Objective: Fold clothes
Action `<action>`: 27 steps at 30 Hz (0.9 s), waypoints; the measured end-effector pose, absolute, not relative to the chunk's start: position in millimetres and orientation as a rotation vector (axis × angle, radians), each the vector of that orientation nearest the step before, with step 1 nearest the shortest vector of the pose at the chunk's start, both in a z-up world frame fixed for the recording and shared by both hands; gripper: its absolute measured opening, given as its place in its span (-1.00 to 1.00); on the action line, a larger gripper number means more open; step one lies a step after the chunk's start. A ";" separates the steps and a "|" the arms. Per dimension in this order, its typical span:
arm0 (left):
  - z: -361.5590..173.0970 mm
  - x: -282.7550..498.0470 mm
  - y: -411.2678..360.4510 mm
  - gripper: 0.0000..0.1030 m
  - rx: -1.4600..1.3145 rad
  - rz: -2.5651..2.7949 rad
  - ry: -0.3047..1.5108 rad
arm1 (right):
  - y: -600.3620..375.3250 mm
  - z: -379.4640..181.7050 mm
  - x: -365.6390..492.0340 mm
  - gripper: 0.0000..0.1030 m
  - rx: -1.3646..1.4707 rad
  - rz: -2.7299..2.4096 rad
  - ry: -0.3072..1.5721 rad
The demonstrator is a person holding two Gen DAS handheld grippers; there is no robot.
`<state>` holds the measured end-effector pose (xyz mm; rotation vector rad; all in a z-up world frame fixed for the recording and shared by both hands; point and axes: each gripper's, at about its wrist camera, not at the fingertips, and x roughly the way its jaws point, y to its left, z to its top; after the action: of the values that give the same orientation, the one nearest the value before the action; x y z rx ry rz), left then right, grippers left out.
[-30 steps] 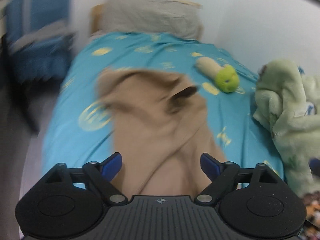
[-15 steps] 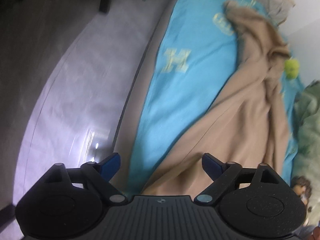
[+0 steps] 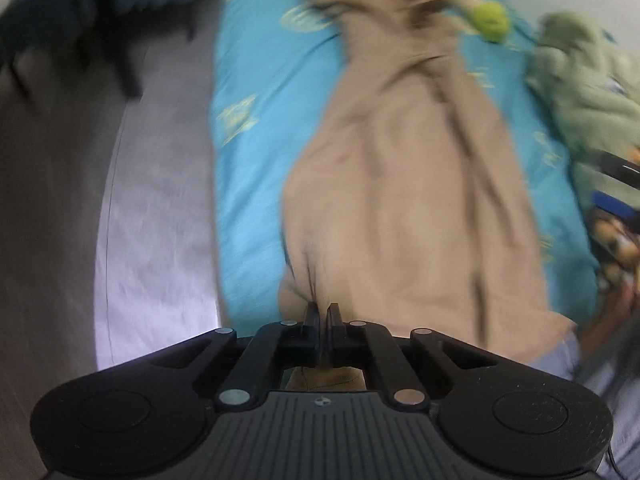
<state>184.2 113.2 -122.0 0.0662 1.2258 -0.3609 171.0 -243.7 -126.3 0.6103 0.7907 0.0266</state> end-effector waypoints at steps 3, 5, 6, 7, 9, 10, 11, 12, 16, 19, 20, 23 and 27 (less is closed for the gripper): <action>-88.8 160.2 71.5 -0.94 0.143 -0.427 1.160 | -246.1 -129.5 170.7 1.00 0.614 0.012 0.805; -76.0 145.9 43.4 -0.93 0.131 -0.494 1.149 | -248.5 -131.0 171.3 1.00 0.624 0.004 0.807; -76.7 139.8 29.2 -0.92 0.136 -0.513 1.146 | -249.3 -131.9 171.6 1.00 0.628 0.001 0.808; -82.1 135.7 16.0 -0.90 0.133 -0.524 1.153 | -249.5 -132.9 172.0 1.00 0.629 0.001 0.812; -103.7 131.2 -3.2 -0.85 0.112 -0.543 1.190 | -249.1 -135.2 172.0 1.00 0.633 0.015 0.825; -116.9 129.8 -11.3 -0.82 0.098 -0.551 1.214 | -248.9 -136.5 171.5 1.00 0.634 0.024 0.831; -128.7 129.2 -17.3 -0.77 0.082 -0.557 1.238 | -248.9 -137.9 170.5 1.00 0.633 0.029 0.839; -138.5 129.8 -20.0 -0.56 0.062 -0.562 1.262 | -248.9 -139.3 169.4 1.00 0.631 0.032 0.848; -146.5 134.8 -12.1 0.18 0.004 -0.532 1.240 | -250.7 -152.4 169.9 0.99 0.659 0.025 0.918; -142.7 149.9 19.2 0.58 -0.135 -0.473 1.171 | -250.2 -161.8 175.0 0.99 0.661 -0.004 0.959; -144.6 156.9 32.1 0.66 -0.178 -0.428 1.143 | -250.0 -164.9 176.7 0.99 0.661 -0.015 0.972; -155.6 172.2 60.7 0.70 -0.238 -0.316 1.102 | -248.9 -177.7 180.7 0.99 0.693 -0.018 1.036; -184.7 183.0 79.0 0.75 -0.245 -0.254 1.189 | -241.9 -195.1 180.7 0.99 0.732 -0.002 1.148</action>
<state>183.0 79.0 -184.7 -0.2445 1.1893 -0.2541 180.7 -241.9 -195.1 0.7321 1.1480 -0.0020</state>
